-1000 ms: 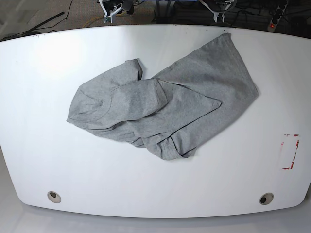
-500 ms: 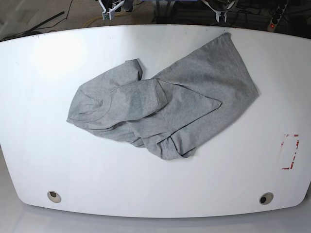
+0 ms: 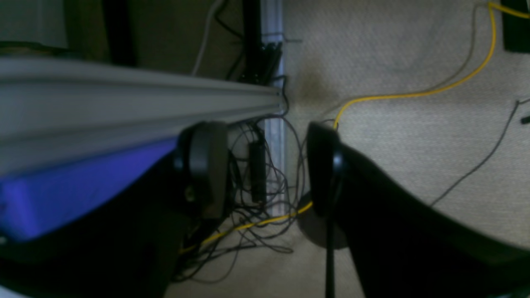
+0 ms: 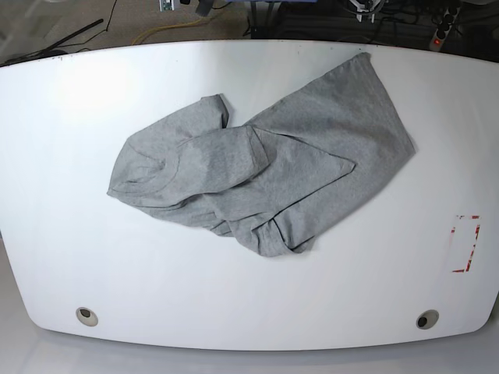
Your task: Fold the T-shirt properly
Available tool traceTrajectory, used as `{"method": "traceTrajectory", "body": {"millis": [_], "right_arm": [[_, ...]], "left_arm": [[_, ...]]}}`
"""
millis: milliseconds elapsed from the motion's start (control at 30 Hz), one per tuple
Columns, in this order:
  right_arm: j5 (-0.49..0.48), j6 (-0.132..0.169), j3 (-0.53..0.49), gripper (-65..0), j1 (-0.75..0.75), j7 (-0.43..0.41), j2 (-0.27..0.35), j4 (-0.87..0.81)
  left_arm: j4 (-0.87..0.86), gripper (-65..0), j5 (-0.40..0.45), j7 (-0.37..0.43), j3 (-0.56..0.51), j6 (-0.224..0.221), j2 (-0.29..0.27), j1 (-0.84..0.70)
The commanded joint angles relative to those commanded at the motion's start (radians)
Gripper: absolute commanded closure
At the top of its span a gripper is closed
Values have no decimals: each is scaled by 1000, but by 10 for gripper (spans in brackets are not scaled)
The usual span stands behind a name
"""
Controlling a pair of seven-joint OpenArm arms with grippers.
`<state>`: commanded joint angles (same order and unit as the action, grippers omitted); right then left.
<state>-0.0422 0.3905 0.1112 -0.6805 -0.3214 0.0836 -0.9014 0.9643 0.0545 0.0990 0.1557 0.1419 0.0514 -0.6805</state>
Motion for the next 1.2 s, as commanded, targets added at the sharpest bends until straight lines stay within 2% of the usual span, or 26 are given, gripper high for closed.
{"method": "traceTrajectory", "body": {"millis": [200, 400, 467, 600, 700, 900, 1100, 1200], "right_arm": [[0, 0, 0, -285, -181, 0, -2, -253], [-15, 0, 6, -285, -334, 0, 2, -471], [-71, 0, 6, -285, -384, 0, 18, -537], [-241, 0, -2, -284, -489, 0, 94, -674], [-342, 0, 5, -284, -546, 0, 135, -753], [-519, 0, 6, -284, -617, 0, 213, -911], [-585, 0, 3, -290, -566, 0, 256, -1002], [-588, 0, 0, -298, -529, 21, 255, -1040]], "left_arm": [[282, -388, 0, 0, 2, 0, 0, -199], [494, -386, -3, 0, 11, 0, -3, -333], [562, -386, -20, 0, 38, 0, -8, -373], [715, -386, -152, 0, 58, 0, 2, -453], [822, -386, -207, 0, 86, 0, 2, -503], [964, -389, -226, -2, 129, 2, -5, -539], [976, -397, -226, -2, 126, 2, -6, -517], [976, -472, -226, -2, 124, 2, -6, -488]]}}
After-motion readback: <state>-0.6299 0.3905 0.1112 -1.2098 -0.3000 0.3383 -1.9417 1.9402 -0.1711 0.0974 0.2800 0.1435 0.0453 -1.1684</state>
